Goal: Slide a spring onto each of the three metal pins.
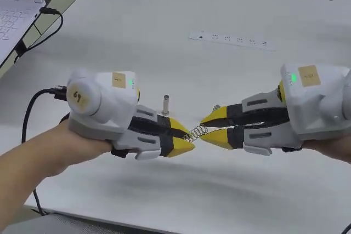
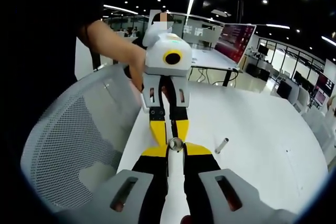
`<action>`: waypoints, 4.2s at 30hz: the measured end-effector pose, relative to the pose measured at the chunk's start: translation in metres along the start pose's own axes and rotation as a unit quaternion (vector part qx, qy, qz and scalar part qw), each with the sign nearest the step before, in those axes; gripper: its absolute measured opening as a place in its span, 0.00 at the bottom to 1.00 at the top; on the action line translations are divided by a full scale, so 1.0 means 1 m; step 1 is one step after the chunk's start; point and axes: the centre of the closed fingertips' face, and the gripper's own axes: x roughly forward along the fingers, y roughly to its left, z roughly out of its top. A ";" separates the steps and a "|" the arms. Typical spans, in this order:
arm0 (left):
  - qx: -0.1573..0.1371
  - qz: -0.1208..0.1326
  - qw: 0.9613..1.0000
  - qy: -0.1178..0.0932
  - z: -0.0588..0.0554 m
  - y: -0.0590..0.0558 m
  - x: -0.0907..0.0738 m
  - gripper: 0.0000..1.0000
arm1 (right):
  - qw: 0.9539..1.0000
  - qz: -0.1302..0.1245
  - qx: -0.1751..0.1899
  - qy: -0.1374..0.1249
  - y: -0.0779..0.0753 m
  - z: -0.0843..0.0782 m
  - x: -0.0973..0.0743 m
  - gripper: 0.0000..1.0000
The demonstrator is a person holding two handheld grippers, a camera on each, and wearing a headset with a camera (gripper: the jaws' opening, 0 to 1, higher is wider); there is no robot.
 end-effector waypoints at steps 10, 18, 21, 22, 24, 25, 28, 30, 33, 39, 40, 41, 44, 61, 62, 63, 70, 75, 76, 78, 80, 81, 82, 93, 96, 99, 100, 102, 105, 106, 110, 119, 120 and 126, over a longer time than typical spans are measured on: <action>0.004 -0.001 1.000 0.006 0.001 -0.001 0.004 0.02 | 0.999 -0.002 0.027 -0.021 0.002 0.005 0.004 0.07; 0.010 -0.007 1.000 0.013 -0.001 -0.008 0.008 0.02 | 0.998 -0.006 0.043 -0.040 0.005 0.009 0.011 0.07; 0.010 -0.006 1.000 0.016 -0.002 -0.006 0.008 0.02 | 0.999 -0.007 0.040 -0.036 0.005 0.007 0.013 0.07; 0.006 -0.007 1.000 0.012 0.000 -0.006 0.007 0.02 | 0.998 -0.007 0.042 -0.038 0.005 0.008 0.013 0.07; 0.005 -0.007 1.000 0.008 0.002 -0.005 0.006 0.02 | 0.997 -0.010 0.054 -0.050 0.003 0.011 0.012 0.07; 0.004 -0.005 1.000 0.007 0.003 -0.005 0.006 0.02 | 0.997 -0.014 0.060 -0.054 0.001 0.012 0.012 0.07; -0.002 -0.007 1.000 0.000 0.007 -0.004 0.005 0.02 | 0.994 -0.022 0.080 -0.076 -0.002 0.017 0.012 0.07; 0.000 -0.004 1.000 0.004 0.005 -0.003 0.006 0.02 | 0.995 -0.023 0.072 -0.071 -0.001 0.016 0.012 0.07; -0.005 -0.005 1.000 0.003 0.003 -0.003 0.005 0.02 | 0.995 -0.024 0.069 -0.072 0.001 0.016 0.012 0.07; -0.015 -0.003 1.000 0.000 0.001 -0.001 0.004 0.02 | 0.995 -0.024 0.064 -0.066 0.002 0.017 0.013 0.07; -0.015 -0.001 1.000 -0.002 0.002 0.000 0.003 0.02 | 0.996 -0.025 0.061 -0.065 0.001 0.017 0.013 0.07; -0.015 -0.001 1.000 -0.002 0.002 0.000 0.003 0.02 | 0.996 -0.025 0.059 -0.064 0.000 0.018 0.013 0.07; -0.022 0.003 1.000 -0.006 0.004 0.001 0.001 0.02 | 0.996 -0.026 0.055 -0.062 -0.001 0.019 0.012 0.07; -0.036 0.024 0.999 0.002 -0.001 0.006 0.001 0.17 | 0.996 -0.034 0.052 -0.056 -0.007 0.016 0.010 0.07; -0.037 0.026 0.999 0.001 -0.001 0.007 0.000 0.19 | 0.997 -0.035 0.052 -0.055 -0.008 0.016 0.009 0.07; -0.039 0.028 0.999 0.002 -0.002 0.008 0.000 0.20 | 0.996 -0.036 0.053 -0.054 -0.008 0.015 0.009 0.07; -0.047 0.056 0.997 0.009 -0.011 0.019 -0.007 0.37 | 0.996 -0.041 0.056 -0.052 -0.011 0.012 0.009 0.07; -0.049 0.065 0.997 0.008 -0.014 0.023 -0.010 0.47 | 0.996 -0.046 0.057 -0.051 -0.013 0.011 0.009 0.07; -0.048 0.066 0.997 0.008 -0.014 0.023 -0.010 0.49 | 0.996 -0.046 0.057 -0.050 -0.013 0.011 0.009 0.07; -0.046 0.072 0.996 0.005 -0.013 0.024 -0.012 0.53 | 0.996 -0.052 0.056 -0.046 -0.015 0.009 0.009 0.07; -0.050 0.073 0.996 0.005 -0.014 0.024 -0.014 0.57 | 0.995 -0.057 0.059 -0.048 -0.017 0.009 0.008 0.07; -0.050 0.075 0.996 0.007 -0.016 0.025 -0.016 0.58 | 0.995 -0.060 0.061 -0.049 -0.018 0.009 0.007 0.07; -0.050 0.077 0.996 0.007 -0.016 0.025 -0.018 0.60 | 0.995 -0.062 0.062 -0.050 -0.019 0.009 0.007 0.07; -0.067 0.121 0.990 0.016 -0.034 0.040 -0.048 0.77 | 0.994 -0.081 0.063 -0.038 -0.027 0.000 0.006 0.07; -0.072 0.131 0.989 0.018 -0.039 0.043 -0.056 0.80 | 0.994 -0.084 0.063 -0.035 -0.029 -0.002 0.007 0.07; -0.074 0.136 0.988 0.017 -0.042 0.044 -0.061 0.84 | 0.994 -0.088 0.061 -0.033 -0.031 -0.004 0.008 0.08; -0.075 0.136 0.988 0.017 -0.043 0.044 -0.063 0.87 | 0.994 -0.090 0.061 -0.032 -0.032 -0.004 0.008 0.08; -0.075 0.140 0.987 0.017 -0.046 0.043 -0.067 0.90 | 0.993 -0.093 0.063 -0.032 -0.035 -0.005 0.008 0.08; -0.080 0.147 0.986 0.014 -0.048 0.045 -0.073 0.93 | 0.992 -0.099 0.066 -0.031 -0.039 -0.007 0.007 0.08; -0.082 0.150 0.985 0.013 -0.050 0.046 -0.075 0.95 | 0.992 -0.099 0.066 -0.031 -0.039 -0.007 0.007 0.08; -0.086 0.156 0.984 0.012 -0.053 0.048 -0.082 0.98 | 0.992 -0.109 0.065 -0.026 -0.046 -0.009 0.008 0.08; -0.096 0.170 0.981 0.016 -0.062 0.049 -0.097 0.98 | 0.989 -0.131 0.064 -0.028 -0.065 -0.006 0.016 0.08; -0.096 0.172 0.980 0.016 -0.062 0.050 -0.098 0.98 | 0.989 -0.130 0.064 -0.028 -0.067 -0.005 0.017 0.08; -0.099 0.181 0.978 0.016 -0.064 0.051 -0.103 0.98 | 0.987 -0.132 0.081 -0.042 -0.081 0.003 0.030 0.08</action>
